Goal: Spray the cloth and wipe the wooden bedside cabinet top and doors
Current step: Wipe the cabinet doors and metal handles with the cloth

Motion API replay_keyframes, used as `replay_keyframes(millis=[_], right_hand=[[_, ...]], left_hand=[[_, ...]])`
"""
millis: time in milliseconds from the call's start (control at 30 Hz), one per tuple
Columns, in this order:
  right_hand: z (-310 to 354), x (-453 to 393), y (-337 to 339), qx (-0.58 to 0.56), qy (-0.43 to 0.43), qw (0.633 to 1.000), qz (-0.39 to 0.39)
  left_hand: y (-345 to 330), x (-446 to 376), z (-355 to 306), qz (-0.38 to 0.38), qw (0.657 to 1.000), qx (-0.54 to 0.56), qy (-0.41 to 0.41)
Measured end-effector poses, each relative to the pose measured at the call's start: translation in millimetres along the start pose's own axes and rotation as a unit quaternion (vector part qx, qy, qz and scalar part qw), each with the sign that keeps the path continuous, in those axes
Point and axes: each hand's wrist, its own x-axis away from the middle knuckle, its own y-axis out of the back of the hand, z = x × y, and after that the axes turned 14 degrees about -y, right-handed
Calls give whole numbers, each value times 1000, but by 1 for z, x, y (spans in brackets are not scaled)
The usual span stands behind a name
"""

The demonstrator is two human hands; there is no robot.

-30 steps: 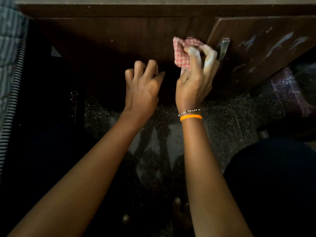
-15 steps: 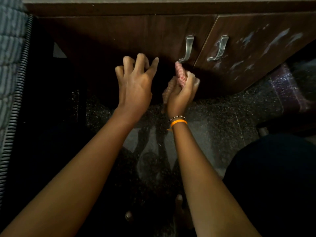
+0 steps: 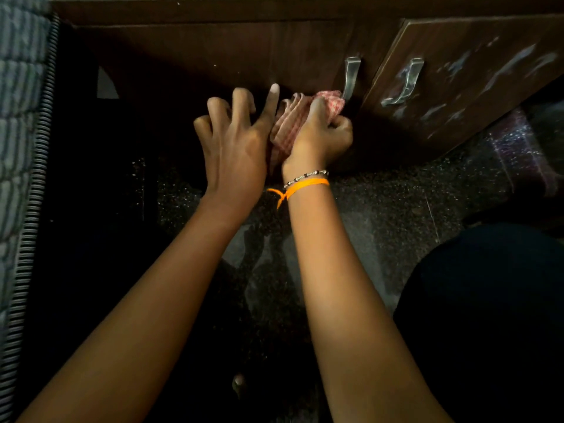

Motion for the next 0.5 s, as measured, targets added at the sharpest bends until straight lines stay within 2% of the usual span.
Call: replay_keyframes(millis=[33, 167, 333, 500], right_hand=[[0, -1, -1, 2, 6, 1000, 8], [9, -9, -6, 46, 130, 990, 29], [-11, -22, 9, 33, 43, 998, 18], [-3, -28, 6, 76, 133, 987, 44]], left_hand=[[1, 0, 0, -3, 1000, 1, 5], [3, -2, -5, 13, 1000, 19, 18], [3, 1, -4, 65, 998, 23, 3], [4, -2, -6, 68, 997, 36, 15]])
